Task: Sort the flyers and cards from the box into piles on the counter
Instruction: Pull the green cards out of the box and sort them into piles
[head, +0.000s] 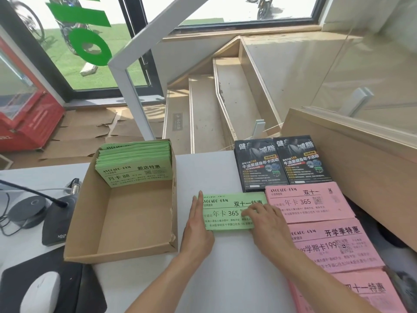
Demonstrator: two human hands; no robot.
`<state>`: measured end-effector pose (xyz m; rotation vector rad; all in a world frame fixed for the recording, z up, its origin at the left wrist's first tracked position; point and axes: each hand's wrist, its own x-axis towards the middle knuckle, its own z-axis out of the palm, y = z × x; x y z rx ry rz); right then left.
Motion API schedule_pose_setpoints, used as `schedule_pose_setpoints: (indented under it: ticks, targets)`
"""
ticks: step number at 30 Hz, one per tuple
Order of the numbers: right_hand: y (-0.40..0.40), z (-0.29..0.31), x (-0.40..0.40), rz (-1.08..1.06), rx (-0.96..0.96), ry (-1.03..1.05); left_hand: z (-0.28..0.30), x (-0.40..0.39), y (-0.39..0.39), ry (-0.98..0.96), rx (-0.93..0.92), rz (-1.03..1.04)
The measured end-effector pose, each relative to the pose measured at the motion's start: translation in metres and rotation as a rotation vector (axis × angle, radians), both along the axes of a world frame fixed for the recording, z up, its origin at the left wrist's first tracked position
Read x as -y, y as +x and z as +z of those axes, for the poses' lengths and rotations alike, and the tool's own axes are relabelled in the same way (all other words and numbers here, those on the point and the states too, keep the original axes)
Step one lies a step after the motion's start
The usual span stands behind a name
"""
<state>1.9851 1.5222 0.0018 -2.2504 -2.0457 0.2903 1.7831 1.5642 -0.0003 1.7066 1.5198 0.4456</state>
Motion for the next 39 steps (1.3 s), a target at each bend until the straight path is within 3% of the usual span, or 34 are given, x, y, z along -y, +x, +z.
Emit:
schedule_pose_setpoints:
  ticks: [13, 18, 24, 34, 39]
  targets:
    - [-0.013, 0.012, -0.008, 0.079, -0.074, -0.033, -0.003, 0.0, 0.005, -0.068, 0.052, 0.062]
    - [-0.013, 0.009, -0.005, 0.103, -0.103, -0.091, 0.002, 0.032, 0.01, 0.164, 0.024, -0.067]
    - [-0.012, 0.006, -0.006, 0.104, -0.099, -0.085, -0.017, 0.045, -0.012, 0.206, -0.259, -0.28]
    - [-0.013, 0.004, -0.004, 0.062, -0.122, -0.045, -0.02, 0.049, -0.013, 0.21, -0.234, -0.286]
    - [-0.018, 0.005, 0.0, 0.046, -0.101, -0.084, -0.012, 0.056, -0.015, 0.085, 0.029, -0.185]
